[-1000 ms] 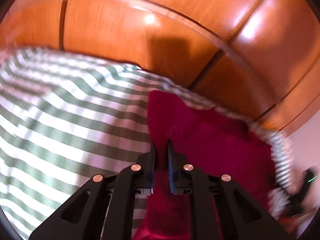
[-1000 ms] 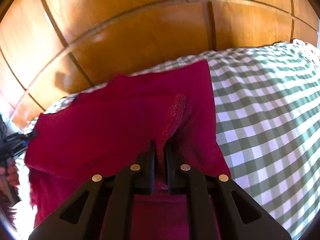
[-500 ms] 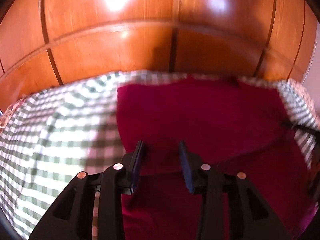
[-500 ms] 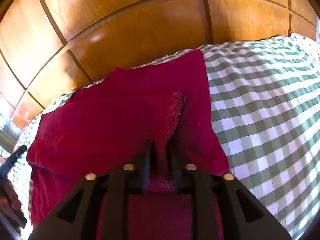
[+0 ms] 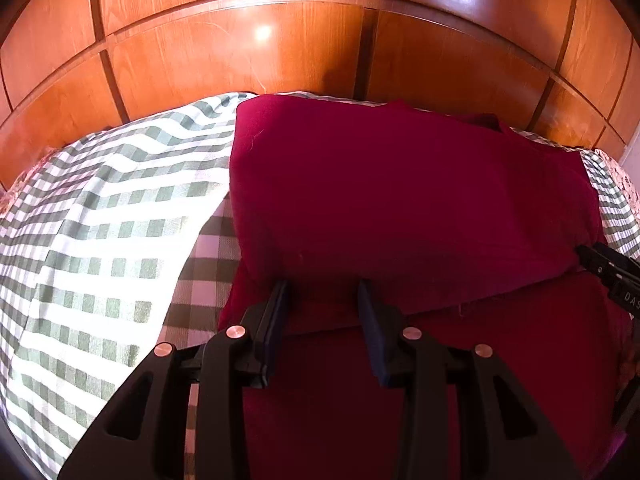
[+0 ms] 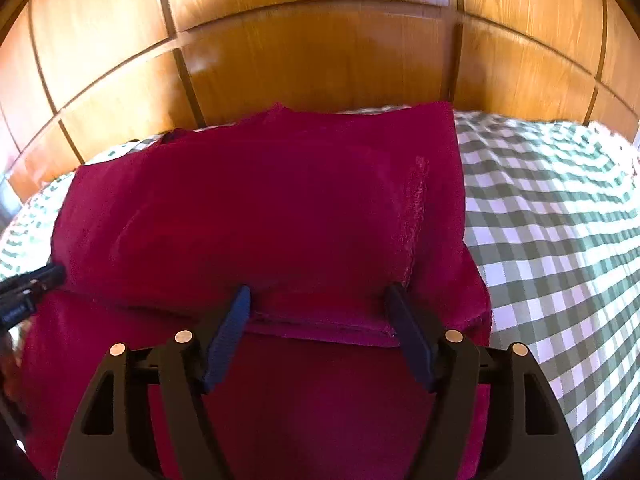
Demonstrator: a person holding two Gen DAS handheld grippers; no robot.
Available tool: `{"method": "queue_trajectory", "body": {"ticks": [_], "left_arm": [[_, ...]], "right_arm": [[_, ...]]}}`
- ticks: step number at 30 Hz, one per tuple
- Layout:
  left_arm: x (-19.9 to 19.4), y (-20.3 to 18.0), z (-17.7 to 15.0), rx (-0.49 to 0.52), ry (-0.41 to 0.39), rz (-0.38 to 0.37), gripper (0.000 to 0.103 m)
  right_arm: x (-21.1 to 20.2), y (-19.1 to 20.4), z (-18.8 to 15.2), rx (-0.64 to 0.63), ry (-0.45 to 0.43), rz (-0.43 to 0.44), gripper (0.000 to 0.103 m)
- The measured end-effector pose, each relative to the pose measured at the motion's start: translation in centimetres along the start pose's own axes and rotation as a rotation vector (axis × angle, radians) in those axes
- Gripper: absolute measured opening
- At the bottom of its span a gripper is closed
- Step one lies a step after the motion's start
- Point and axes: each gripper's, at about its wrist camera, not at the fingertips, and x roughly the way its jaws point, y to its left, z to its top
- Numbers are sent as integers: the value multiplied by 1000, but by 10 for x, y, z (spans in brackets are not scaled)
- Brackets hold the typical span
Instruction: Fold small clothes
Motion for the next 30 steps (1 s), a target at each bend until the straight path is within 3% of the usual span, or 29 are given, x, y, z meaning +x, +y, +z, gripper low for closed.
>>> {"method": "queue_trajectory", "body": {"ticks": [2,3,4,5,16,22,30], "left_arm": [[-9,-3,0,-25,-2,15,39],[-16,-5,-2,-29,-15,13,52],[-27,-7,-6,-33,-39,12,58],[-36,-9,-10,-37,-58,19,60],[-90,-4,-46,-49,-109,-11,62],[-105,1,-61,-53,-117,-21,63],[-112,6,-83,-61,-106,-23,63]], "right_arm": [[-1,2,-1,-10,-6,-13,71],[-1,3,-2,-11,-9,-18,72],[-1,2,-3,-3,-5,-39,82],[1,1,-5,13,4,-33,83],[-42,3,-35,66,4,-4,92],[-58,4,-68,60,55,10,92],[-84,-8,-93,80,61,32,92]]}}
